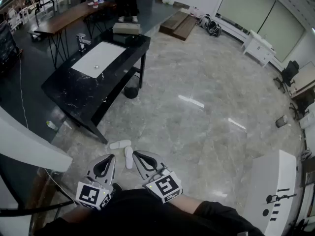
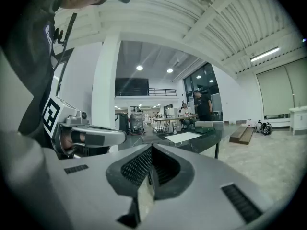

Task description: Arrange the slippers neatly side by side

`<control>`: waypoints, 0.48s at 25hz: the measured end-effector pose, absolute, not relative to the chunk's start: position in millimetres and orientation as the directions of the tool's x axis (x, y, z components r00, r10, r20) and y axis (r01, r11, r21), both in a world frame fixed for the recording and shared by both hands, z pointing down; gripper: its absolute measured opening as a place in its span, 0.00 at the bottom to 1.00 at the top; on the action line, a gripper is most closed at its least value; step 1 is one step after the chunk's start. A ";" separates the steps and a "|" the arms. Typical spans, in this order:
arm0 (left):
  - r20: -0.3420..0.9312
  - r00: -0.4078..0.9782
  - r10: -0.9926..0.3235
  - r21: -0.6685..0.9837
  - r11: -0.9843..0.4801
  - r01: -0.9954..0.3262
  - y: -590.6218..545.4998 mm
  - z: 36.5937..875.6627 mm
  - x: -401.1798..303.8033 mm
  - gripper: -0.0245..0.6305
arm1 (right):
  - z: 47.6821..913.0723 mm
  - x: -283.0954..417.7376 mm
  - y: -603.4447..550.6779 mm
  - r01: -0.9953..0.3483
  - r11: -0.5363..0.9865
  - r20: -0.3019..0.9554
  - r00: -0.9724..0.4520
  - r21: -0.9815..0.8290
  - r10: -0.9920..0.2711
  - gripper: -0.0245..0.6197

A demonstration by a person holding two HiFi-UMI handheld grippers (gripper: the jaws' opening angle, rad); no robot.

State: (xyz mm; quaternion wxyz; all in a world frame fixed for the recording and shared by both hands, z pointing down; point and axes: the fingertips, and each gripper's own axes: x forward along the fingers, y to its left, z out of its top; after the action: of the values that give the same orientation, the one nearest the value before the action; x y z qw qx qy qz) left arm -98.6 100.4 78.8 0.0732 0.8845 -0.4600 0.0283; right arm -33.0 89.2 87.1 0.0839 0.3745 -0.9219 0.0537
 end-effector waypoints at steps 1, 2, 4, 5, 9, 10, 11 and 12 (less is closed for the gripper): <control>0.124 0.576 -0.808 0.086 -0.569 -0.818 100.9 82.0 -100.1 0.04 | 87.9 -33.3 89.5 -0.700 0.713 0.195 -0.705 -0.036 -0.682 0.04; 0.128 0.576 -0.808 0.074 -0.571 -0.818 101.3 84.4 -101.3 0.04 | 88.6 -33.4 89.9 -0.700 0.713 0.196 -0.704 -0.036 -0.682 0.04; 0.122 0.573 -0.810 0.074 -0.568 -0.819 101.6 85.1 -101.8 0.04 | 89.6 -33.0 91.0 -0.702 0.711 0.196 -0.703 -0.036 -0.684 0.04; 0.117 0.571 -0.812 0.085 -0.565 -0.821 101.6 83.9 -101.1 0.04 | 89.8 -32.2 91.5 -0.703 0.710 0.196 -0.702 -0.036 -0.685 0.04; 0.120 0.568 -0.814 0.112 -0.558 -0.823 101.3 82.3 -99.5 0.04 | 91.2 -29.5 91.4 -0.709 0.704 0.200 -0.696 -0.038 -0.690 0.04; 0.128 0.569 -0.812 0.113 -0.558 -0.822 101.8 84.3 -99.7 0.04 | 91.3 -29.0 91.3 -0.710 0.703 0.201 -0.695 -0.038 -0.691 0.04; 0.136 0.570 -0.811 0.112 -0.559 -0.822 102.1 86.1 -99.7 0.04 | 91.1 -28.5 91.0 -0.712 0.702 0.200 -0.693 -0.038 -0.692 0.04; 0.142 0.569 -0.810 0.108 -0.559 -0.822 102.0 87.5 -100.1 0.04 | 90.9 -28.0 90.6 -0.712 0.701 0.196 -0.693 -0.037 -0.694 0.04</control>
State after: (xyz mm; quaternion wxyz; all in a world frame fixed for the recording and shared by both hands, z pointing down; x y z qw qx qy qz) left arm -100.1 102.0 87.5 0.0810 0.8820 -0.4628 0.0377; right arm -28.0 90.6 90.9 0.0840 0.3829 -0.9183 0.0549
